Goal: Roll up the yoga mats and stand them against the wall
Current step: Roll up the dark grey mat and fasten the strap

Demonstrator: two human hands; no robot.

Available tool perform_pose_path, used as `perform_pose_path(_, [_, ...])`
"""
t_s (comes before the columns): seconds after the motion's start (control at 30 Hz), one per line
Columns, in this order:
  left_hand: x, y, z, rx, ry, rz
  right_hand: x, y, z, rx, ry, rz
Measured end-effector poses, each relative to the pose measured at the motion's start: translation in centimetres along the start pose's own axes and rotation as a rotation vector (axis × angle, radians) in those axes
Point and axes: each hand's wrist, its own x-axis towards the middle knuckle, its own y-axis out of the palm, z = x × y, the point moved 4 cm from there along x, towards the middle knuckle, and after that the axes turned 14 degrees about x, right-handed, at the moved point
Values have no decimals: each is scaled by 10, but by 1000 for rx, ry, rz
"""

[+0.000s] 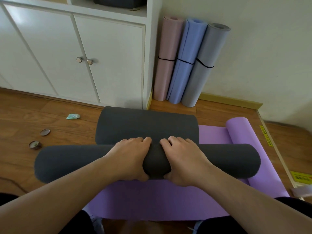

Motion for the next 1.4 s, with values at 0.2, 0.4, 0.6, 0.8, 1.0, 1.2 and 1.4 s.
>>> perform_pose_path(0.2, [2, 2, -2, 97, 16, -64, 0, -4, -3, 92, 50, 34])
perform_pose_path(0.4, [2, -4, 3, -14, -3, -16, -1, -3, 2, -38, 32, 53])
perform_pose_path(0.6, [-1, 3, 0, 48, 6, -40, 0, -2, -1, 28, 6, 0])
perform_pose_path(0.8, [2, 1, -3, 64, -8, -35, -1, -3, -6, 95, 33, 47])
perform_pose_path(1.0, [3, -3, 1, -27, -18, 44, -2, 3, 0, -34, 11, 45])
perform_pose_path(1.2, [0, 5, -5, 79, 14, -68, 0, -2, -6, 83, 42, 44])
perform_pose_path(1.4, [3, 0, -2, 77, -6, -89, -2, 2, -2, 50, 13, 9])
